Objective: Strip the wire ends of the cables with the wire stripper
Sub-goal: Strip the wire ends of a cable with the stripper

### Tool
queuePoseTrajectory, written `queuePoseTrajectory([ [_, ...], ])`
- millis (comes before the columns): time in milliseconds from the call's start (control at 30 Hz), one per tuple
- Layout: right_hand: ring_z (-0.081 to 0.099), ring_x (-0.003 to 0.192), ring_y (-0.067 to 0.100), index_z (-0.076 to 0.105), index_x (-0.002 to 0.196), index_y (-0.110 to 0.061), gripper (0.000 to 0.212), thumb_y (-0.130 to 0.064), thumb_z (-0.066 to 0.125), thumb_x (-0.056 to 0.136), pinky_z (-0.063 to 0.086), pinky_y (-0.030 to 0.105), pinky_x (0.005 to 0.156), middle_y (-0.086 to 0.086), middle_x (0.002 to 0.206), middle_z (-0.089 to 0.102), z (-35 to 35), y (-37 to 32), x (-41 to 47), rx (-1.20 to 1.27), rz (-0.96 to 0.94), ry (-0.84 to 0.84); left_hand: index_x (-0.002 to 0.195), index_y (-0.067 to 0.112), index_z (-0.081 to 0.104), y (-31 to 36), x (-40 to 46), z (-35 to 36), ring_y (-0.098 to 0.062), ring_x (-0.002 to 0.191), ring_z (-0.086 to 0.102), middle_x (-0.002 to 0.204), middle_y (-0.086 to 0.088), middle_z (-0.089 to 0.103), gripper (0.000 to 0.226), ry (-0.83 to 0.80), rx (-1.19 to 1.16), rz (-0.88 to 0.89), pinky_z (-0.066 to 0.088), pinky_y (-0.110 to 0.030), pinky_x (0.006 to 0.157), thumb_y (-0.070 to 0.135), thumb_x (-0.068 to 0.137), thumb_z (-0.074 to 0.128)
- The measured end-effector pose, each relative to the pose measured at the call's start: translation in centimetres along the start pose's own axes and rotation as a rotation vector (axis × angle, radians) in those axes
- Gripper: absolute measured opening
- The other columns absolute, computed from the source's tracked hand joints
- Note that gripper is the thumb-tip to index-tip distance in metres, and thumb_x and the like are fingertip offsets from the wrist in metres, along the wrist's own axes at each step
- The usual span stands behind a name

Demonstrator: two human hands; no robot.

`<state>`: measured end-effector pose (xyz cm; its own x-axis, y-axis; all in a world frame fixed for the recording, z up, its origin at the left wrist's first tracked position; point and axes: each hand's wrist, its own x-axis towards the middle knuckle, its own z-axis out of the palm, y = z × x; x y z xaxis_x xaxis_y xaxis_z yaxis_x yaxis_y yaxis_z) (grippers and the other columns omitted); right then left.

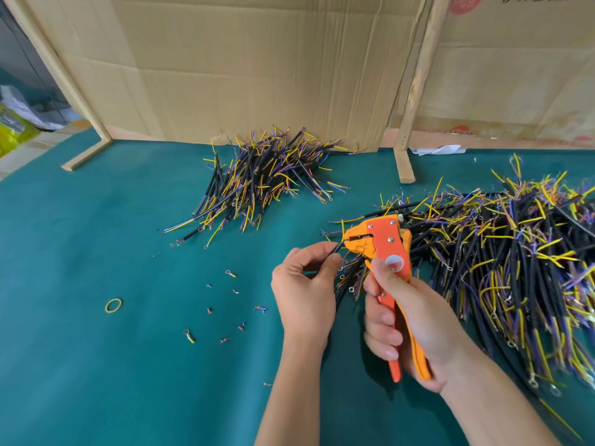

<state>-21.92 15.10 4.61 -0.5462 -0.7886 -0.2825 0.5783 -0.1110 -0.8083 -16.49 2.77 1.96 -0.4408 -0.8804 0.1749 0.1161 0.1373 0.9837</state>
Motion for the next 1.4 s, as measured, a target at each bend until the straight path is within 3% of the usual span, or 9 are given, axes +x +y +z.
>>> queuePoseTrajectory([
  [167, 0.052, 0.054, 0.028, 0.066, 0.092, -0.005, 0.018, -0.020, 0.073, 0.086, 0.051, 0.038, 0.052, 0.016, 0.071, 0.053, -0.1, 0.0, 0.0, 0.113, -0.021, -0.077, 0.079, 0.038, 0.076, -0.2, 0.1, -0.1, -0.002, 0.072, 0.063, 0.082, 0.008, 0.073, 0.031, 0.032, -0.014, -0.023, 0.047, -0.015, 0.073, 0.008, 0.087, 0.073],
  [333, 0.059, 0.068, 0.033, 0.070, 0.104, -0.002, 0.028, -0.008, 0.076, 0.078, 0.056, 0.045, 0.063, 0.022, 0.083, 0.058, -2.0, -1.2, -0.2, 0.095, -0.032, -0.061, 0.082, 0.041, 0.075, -0.2, 0.1, 0.0, -0.007, 0.077, 0.062, 0.087, 0.002, 0.074, 0.035, 0.027, -0.013, -0.018, 0.048, -0.021, 0.078, 0.008, 0.090, 0.070],
  [467, 0.060, 0.070, 0.035, 0.070, 0.111, 0.001, 0.038, -0.015, 0.079, 0.077, 0.056, 0.048, 0.065, 0.024, 0.085, 0.059, -2.4, -1.1, -0.3, 0.024, 0.021, -0.125, 0.078, 0.048, 0.074, -0.2, 0.0, 0.0, -0.007, 0.078, 0.064, 0.086, 0.004, 0.072, 0.043, 0.004, 0.027, 0.028, 0.047, -0.016, 0.075, 0.007, 0.090, 0.070],
  [767, 0.060, 0.071, 0.037, 0.068, 0.115, 0.002, 0.049, -0.017, 0.087, 0.074, 0.054, 0.050, 0.068, 0.025, 0.087, 0.060, -2.6, -1.3, -0.5, -0.021, 0.098, -0.246, 0.086, 0.030, 0.077, -0.6, 0.0, -0.1, -0.001, 0.076, 0.062, 0.083, 0.012, 0.070, 0.028, -0.055, 0.070, 0.057, 0.043, -0.010, 0.072, 0.002, 0.088, 0.070],
  [967, 0.048, 0.053, 0.027, 0.066, 0.086, -0.006, 0.019, -0.017, 0.081, 0.082, 0.046, 0.038, 0.050, 0.014, 0.068, 0.049, -1.9, -1.1, -0.6, -0.044, 0.098, -0.189, 0.082, 0.038, 0.076, -0.4, 0.0, -0.3, -0.003, 0.076, 0.063, 0.081, 0.012, 0.070, 0.038, -0.069, 0.070, 0.075, 0.044, -0.012, 0.073, 0.001, 0.087, 0.070],
  [1100, 0.029, 0.034, 0.015, 0.045, 0.058, -0.014, 0.040, -0.025, 0.074, 0.083, 0.030, 0.022, 0.035, 0.004, 0.051, 0.032, -1.3, -0.9, -0.4, -0.108, 0.008, -0.058, 0.081, 0.040, 0.075, -0.4, 0.1, -0.2, -0.003, 0.076, 0.065, 0.082, 0.012, 0.071, 0.038, -0.075, 0.086, 0.078, 0.046, -0.013, 0.073, 0.003, 0.086, 0.072],
  [1233, 0.032, 0.037, 0.015, 0.045, 0.071, -0.012, 0.031, -0.026, 0.071, 0.083, 0.032, 0.023, 0.035, 0.005, 0.055, 0.033, -0.9, -0.3, -0.2, 0.016, -0.040, -0.029, 0.084, 0.038, 0.076, 0.0, -0.2, 0.0, -0.005, 0.081, 0.069, 0.086, 0.011, 0.076, 0.035, -0.110, 0.079, 0.039, 0.051, -0.019, 0.078, 0.004, 0.088, 0.071],
  [1333, 0.047, 0.050, 0.021, 0.056, 0.088, -0.010, 0.030, -0.020, 0.081, 0.077, 0.046, 0.032, 0.047, 0.009, 0.065, 0.048, -1.0, -0.4, 0.0, 0.179, -0.089, -0.082, 0.099, 0.023, 0.079, 0.5, -0.3, 0.3, -0.013, 0.088, 0.071, 0.093, 0.006, 0.077, 0.035, -0.216, 0.098, -0.003, 0.056, -0.030, 0.085, -0.004, 0.091, 0.059],
  [1400, 0.056, 0.062, 0.024, 0.064, 0.095, -0.009, 0.039, -0.019, 0.091, 0.069, 0.054, 0.036, 0.059, 0.011, 0.074, 0.055, -1.7, -0.7, 0.1, 0.255, -0.117, -0.150, 0.103, 0.019, 0.077, 1.3, -0.3, 1.1, -0.017, 0.075, 0.069, 0.089, 0.001, 0.075, 0.040, -0.316, 0.052, -0.060, 0.057, -0.031, 0.070, -0.008, 0.091, 0.049],
])
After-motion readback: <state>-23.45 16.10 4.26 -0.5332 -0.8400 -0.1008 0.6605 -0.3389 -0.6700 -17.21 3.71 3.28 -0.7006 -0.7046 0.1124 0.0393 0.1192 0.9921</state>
